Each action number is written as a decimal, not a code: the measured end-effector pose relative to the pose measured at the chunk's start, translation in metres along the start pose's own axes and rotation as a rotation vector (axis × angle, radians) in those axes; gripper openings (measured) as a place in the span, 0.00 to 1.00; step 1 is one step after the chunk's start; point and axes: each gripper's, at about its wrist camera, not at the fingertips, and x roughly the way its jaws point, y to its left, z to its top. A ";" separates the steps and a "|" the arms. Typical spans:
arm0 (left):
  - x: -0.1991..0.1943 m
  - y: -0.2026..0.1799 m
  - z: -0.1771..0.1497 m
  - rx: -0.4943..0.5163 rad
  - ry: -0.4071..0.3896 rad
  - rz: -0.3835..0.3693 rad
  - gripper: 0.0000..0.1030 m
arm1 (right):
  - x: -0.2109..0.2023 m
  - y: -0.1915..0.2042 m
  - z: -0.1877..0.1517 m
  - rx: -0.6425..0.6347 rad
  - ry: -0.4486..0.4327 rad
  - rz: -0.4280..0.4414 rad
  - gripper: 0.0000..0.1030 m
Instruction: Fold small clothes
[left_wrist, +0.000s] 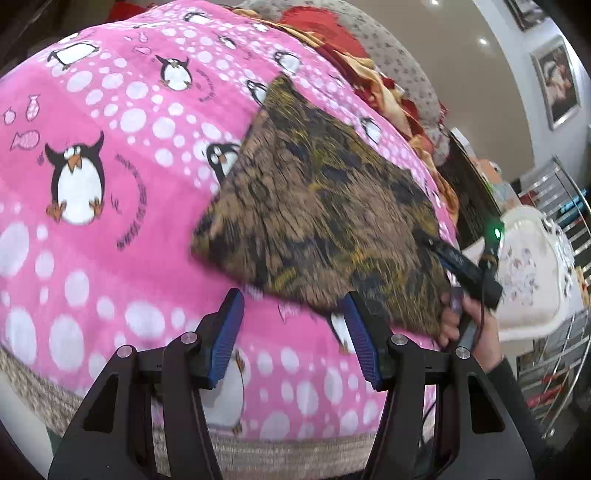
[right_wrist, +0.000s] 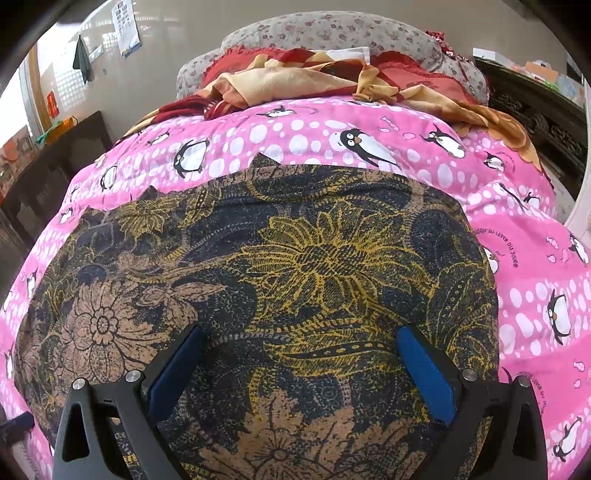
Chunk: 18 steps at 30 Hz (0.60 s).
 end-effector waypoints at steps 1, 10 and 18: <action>0.003 0.003 0.004 -0.019 -0.005 -0.006 0.54 | 0.000 0.001 0.000 0.000 0.000 0.000 1.00; 0.022 -0.011 0.009 -0.023 0.064 -0.136 0.64 | 0.000 0.000 0.000 0.003 -0.001 0.003 1.00; 0.016 0.024 0.042 -0.186 -0.035 -0.158 0.64 | -0.001 -0.001 0.000 0.006 -0.004 0.008 1.00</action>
